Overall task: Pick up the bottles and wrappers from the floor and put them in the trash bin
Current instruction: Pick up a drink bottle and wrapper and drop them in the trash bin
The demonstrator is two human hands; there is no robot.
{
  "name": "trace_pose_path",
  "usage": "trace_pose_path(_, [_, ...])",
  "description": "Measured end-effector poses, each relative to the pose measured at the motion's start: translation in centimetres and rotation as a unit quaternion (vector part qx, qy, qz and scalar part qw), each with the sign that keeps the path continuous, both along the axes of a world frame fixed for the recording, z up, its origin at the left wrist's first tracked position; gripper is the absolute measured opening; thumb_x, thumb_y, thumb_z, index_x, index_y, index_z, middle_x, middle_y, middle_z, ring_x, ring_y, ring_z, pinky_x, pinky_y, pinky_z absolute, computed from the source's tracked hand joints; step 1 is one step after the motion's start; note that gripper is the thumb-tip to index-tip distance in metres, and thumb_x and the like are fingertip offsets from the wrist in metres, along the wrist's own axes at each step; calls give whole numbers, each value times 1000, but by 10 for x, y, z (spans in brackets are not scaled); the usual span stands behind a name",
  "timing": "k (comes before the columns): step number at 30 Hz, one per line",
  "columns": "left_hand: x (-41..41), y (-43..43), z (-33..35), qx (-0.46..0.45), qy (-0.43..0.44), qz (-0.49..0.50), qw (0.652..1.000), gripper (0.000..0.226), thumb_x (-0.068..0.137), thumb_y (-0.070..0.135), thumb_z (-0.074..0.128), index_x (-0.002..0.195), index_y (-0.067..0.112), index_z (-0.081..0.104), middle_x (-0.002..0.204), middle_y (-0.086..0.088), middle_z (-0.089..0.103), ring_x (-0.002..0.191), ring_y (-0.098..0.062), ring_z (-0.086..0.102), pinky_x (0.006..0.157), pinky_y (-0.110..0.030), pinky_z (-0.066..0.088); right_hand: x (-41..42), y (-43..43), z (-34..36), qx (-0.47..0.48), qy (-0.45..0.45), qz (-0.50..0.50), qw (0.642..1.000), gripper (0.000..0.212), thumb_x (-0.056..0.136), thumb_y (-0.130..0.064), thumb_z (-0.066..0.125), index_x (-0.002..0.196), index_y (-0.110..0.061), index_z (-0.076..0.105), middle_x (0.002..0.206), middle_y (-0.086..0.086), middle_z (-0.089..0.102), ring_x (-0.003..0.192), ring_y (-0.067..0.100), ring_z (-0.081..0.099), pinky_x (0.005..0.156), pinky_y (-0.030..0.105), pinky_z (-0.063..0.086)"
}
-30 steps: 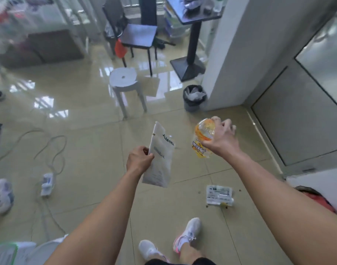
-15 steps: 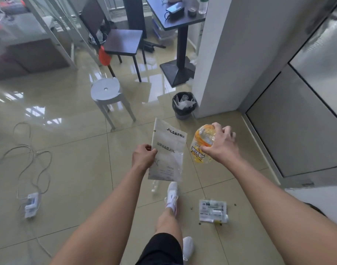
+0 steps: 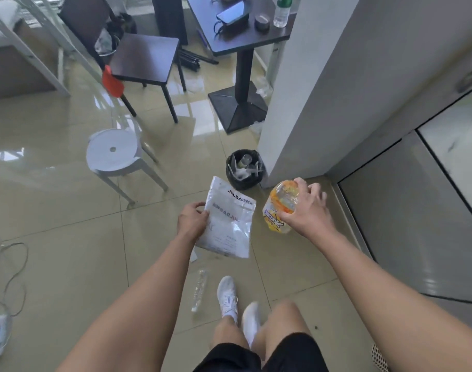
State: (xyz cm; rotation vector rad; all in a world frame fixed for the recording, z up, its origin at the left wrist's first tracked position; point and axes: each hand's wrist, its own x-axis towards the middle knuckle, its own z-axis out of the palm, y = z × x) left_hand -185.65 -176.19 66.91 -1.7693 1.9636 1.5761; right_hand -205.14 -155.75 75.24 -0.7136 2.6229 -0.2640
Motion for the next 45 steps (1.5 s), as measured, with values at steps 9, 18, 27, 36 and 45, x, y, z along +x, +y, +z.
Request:
trace_pose_path(9, [-153, -70, -54, 4, -56, -42, 998, 43, 95, 18, 48, 128, 34, 70, 103, -2, 76, 101, -27, 69, 88, -34, 53, -144, -97, -55, -17, -50, 31, 998, 91, 74, -52, 79, 142, -24, 27, 129, 7, 37, 121, 33, 39, 89, 45, 47])
trace_pose_path(18, [-262, -158, -213, 36, -109, 40, 993, 41, 100, 24, 48, 133, 37, 68, 124, -5, 74, 112, -30, 67, 87, -29, 48, -246, -207, -207, 19, -81, 120, 989, 83, 79, -28, 76, 144, -23, 24, 134, 3, 38, 126, 27, 37, 87, 40, 49])
trace_pose_path(27, [-349, -226, -372, 116, -56, 44, 991, 36, 103, 24, 55, 137, 25, 66, 133, -4, 70, 124, -26, 62, 104, -32, 48, -287, -282, -337, -2, -78, 68, 995, 91, 76, -16, 82, 147, -27, 25, 137, 5, 32, 125, 29, 37, 96, 42, 48])
trace_pose_path(36, [-375, -238, -525, 127, -43, 32, 991, 18, 99, 18, 63, 112, 14, 74, 95, -7, 70, 103, -32, 69, 87, -34, 54, -311, -330, -517, 48, -155, 63, 985, 96, 72, -23, 92, 146, -28, 31, 142, 9, 37, 129, 33, 46, 103, 43, 44])
trace_pose_path(45, [-351, -226, -522, 48, -39, 54, 997, 44, 98, 37, 49, 136, 22, 64, 111, -1, 75, 109, -26, 68, 95, -35, 53, -326, -329, -550, 138, -181, 86, 970, 113, 80, -40, 86, 162, -26, 10, 163, 12, 25, 144, 35, 35, 115, 49, 37])
